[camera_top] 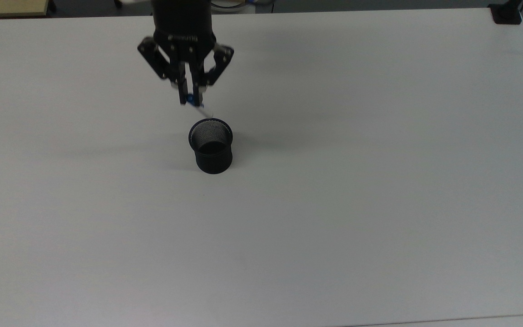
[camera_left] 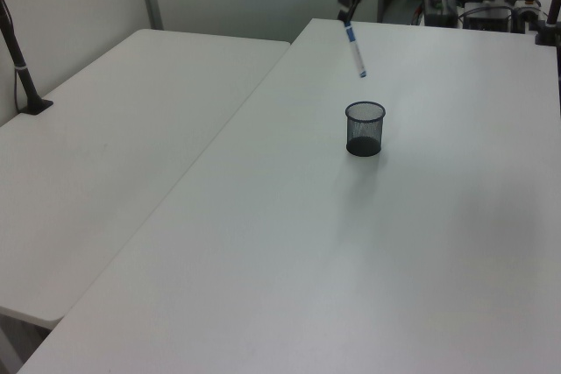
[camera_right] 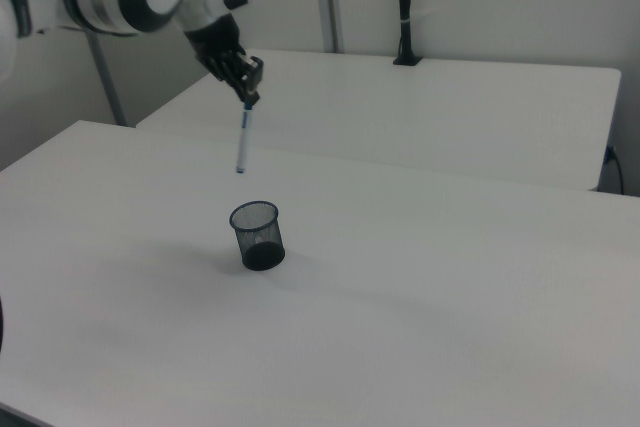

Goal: Remove the marker

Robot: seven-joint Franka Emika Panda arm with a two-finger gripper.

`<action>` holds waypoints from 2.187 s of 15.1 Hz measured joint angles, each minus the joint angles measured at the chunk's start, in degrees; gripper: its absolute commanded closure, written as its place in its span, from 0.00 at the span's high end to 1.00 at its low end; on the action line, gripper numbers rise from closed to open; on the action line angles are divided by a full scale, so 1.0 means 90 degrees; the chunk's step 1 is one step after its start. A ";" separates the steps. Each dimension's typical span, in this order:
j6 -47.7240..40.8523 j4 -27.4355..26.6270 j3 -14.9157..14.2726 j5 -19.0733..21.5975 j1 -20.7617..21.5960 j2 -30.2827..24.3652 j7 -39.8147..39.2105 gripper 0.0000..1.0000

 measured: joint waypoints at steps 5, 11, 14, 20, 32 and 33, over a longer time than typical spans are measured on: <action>-0.1690 -0.0297 0.0035 0.0410 0.0355 -0.0230 -0.0408 0.00; -0.2472 -0.0685 0.0062 0.0509 0.0943 0.0260 -0.0663 0.00; -0.2473 -0.0705 0.0068 0.0510 0.1208 0.0861 -0.0663 0.00; -0.2468 -0.0681 0.0070 0.0510 0.1599 0.1777 -0.0644 0.10; -0.2179 -0.0430 0.0068 0.0421 0.1640 0.2062 -0.0364 1.00; -0.2178 -0.0325 0.0061 0.0342 0.1616 0.1958 -0.0326 1.00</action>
